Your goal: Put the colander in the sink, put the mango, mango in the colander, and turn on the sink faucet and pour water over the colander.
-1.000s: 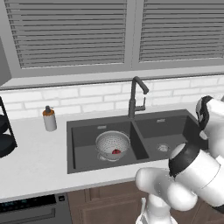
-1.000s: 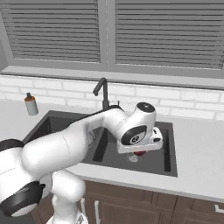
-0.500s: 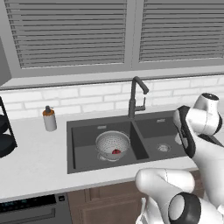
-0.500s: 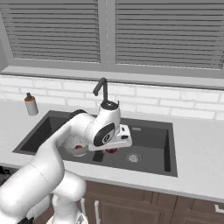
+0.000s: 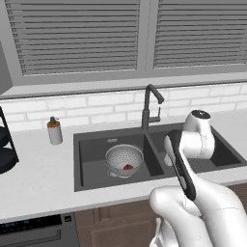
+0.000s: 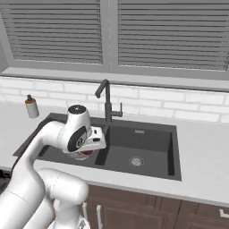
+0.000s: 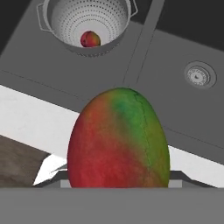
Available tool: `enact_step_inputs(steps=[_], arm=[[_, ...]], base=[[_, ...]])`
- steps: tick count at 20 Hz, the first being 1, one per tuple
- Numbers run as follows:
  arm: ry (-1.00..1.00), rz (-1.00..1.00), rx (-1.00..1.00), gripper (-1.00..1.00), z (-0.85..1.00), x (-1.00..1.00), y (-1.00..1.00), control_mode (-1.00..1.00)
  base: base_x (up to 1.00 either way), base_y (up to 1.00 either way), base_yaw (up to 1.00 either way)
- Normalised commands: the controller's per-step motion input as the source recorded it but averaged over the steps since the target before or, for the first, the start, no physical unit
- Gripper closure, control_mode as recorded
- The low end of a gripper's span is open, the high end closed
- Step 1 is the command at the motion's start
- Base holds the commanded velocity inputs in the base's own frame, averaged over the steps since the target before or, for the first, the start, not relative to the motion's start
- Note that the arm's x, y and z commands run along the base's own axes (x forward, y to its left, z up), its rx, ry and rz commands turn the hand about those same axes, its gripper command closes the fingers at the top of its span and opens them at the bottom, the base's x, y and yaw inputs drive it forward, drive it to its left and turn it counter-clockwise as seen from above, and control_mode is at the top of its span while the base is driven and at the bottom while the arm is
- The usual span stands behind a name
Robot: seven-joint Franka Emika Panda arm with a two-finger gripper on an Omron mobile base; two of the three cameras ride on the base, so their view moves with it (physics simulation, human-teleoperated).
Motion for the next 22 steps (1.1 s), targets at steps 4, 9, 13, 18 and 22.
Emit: enact_step_inputs(steps=[4,9,13,18,22], arm=[[0.00,0.00,0.00,1.00,0.00,0.33,0.98,-1.00],[0.00,0.00,0.00,1.00,0.00,0.55,0.82,-1.00],[0.00,0.00,0.00,1.00,0.00,0.70,0.57,-1.00],[0.01,-0.03,0.00,1.00,-0.13,0.77,0.14,-1.00],[0.10,-0.06,0.00,1.00,-0.28,0.71,0.00,-1.00]], base=[[0.00,0.00,0.00],[0.00,0.00,0.00],[0.00,0.00,0.00],[0.00,0.00,0.00],[0.00,0.00,0.00]])
